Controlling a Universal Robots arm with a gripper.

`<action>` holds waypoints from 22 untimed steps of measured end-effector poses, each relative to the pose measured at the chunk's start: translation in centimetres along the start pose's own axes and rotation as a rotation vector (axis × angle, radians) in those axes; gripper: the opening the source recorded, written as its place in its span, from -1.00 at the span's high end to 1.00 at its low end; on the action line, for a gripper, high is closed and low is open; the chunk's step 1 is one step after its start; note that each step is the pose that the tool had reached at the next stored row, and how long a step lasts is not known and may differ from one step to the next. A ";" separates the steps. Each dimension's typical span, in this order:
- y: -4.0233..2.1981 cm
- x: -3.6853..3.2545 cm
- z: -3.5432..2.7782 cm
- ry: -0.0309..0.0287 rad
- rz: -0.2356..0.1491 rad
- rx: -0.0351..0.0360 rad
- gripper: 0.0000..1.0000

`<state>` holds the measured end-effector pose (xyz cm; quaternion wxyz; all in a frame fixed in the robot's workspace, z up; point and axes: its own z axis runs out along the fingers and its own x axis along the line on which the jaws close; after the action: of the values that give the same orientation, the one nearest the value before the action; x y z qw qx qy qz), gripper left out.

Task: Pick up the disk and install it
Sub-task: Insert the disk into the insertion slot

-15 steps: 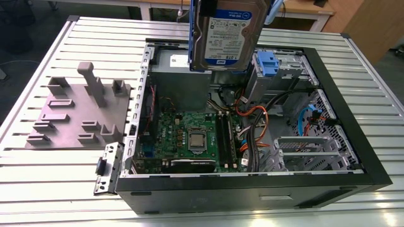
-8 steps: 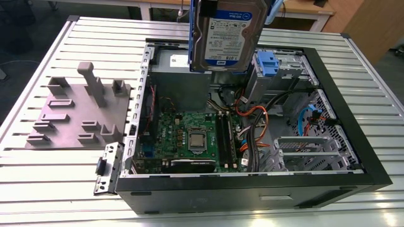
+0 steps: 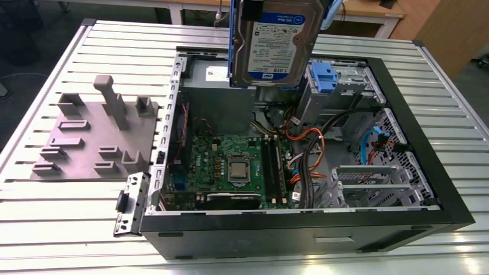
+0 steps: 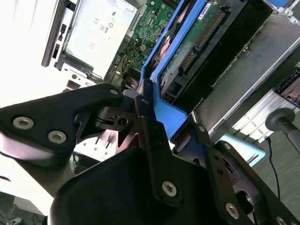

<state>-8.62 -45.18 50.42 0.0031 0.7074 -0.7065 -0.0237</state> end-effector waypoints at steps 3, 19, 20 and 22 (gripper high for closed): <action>0.00 0.00 0.00 0.0000 0.000 0.0000 0.26; -0.02 1.69 0.09 0.0005 0.000 0.0000 0.26; -0.05 1.70 0.10 0.0008 0.000 0.0000 0.26; -0.20 1.71 0.14 0.0012 0.000 0.0000 0.26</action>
<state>-8.43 -46.89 50.23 0.0035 0.7074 -0.7065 -0.0233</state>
